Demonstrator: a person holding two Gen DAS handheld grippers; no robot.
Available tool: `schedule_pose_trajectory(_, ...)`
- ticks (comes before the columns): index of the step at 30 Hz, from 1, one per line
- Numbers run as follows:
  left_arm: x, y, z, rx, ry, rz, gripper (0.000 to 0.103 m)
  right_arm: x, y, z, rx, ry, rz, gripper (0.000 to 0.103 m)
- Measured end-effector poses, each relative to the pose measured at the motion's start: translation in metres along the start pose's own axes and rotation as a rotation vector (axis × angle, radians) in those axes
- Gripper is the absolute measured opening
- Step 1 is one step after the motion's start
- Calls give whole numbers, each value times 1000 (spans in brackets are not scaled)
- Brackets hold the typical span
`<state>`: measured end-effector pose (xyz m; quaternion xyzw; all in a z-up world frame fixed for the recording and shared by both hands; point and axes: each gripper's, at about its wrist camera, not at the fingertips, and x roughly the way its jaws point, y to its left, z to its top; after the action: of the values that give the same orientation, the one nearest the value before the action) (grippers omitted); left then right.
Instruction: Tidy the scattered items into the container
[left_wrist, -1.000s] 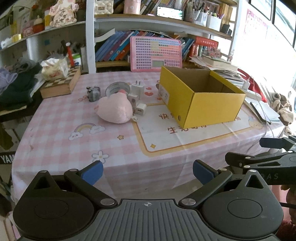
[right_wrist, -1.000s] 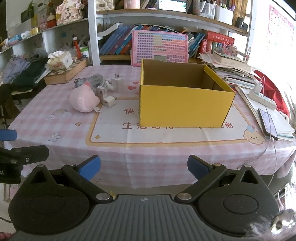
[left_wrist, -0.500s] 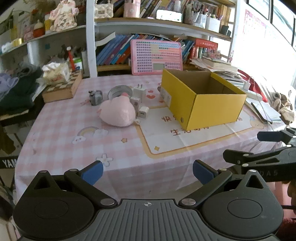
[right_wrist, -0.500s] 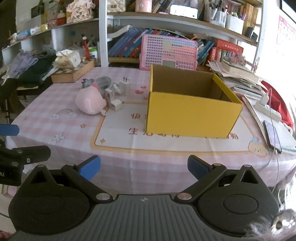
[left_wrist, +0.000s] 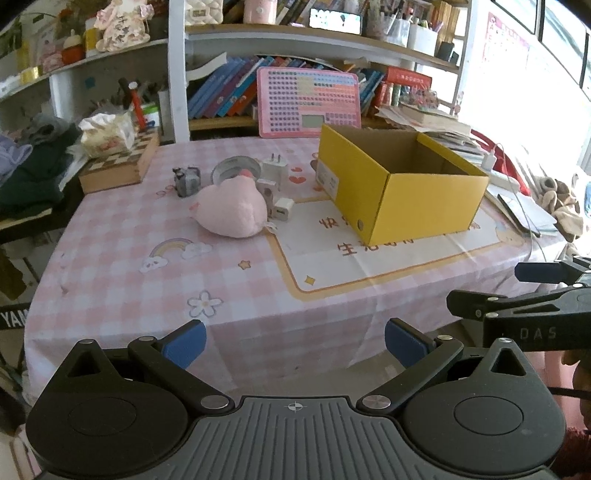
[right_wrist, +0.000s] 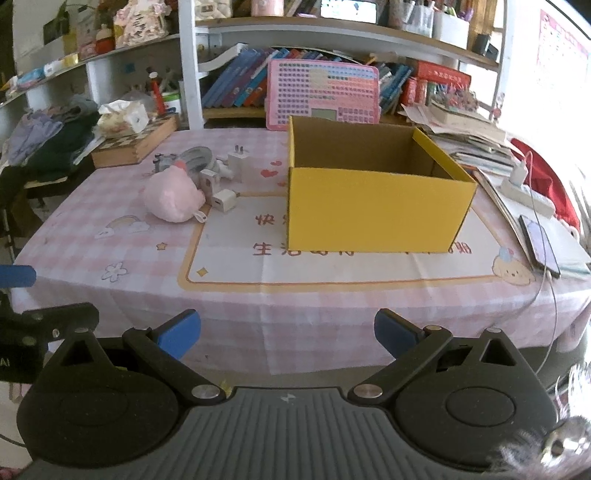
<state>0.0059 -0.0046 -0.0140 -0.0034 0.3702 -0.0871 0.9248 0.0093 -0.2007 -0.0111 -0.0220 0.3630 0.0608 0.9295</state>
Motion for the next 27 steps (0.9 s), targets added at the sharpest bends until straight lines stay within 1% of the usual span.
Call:
schedule_pose_trajectory(7,-3,4,-1,-3,-12,-3,103,-1,1,-1,0,-5,0,102)
schedule_pose_trajectory(13,-4,9,-2,-8,-12,-7,103,2,8,3,-3,9,9,100)
schedule_pose_trajectory(23,-4,22,-5,-41,-2,0,103,8,20,5,-26,21,20,98)
schedule_pose_trajectory(26,-3,23,-4,-40,1,10,103,8,24,6,-42,13,31,93)
schedule_pose_trajectory(27,-4,23,-4,-36,-2,10,103,8,26,7,-50,7,39,89)
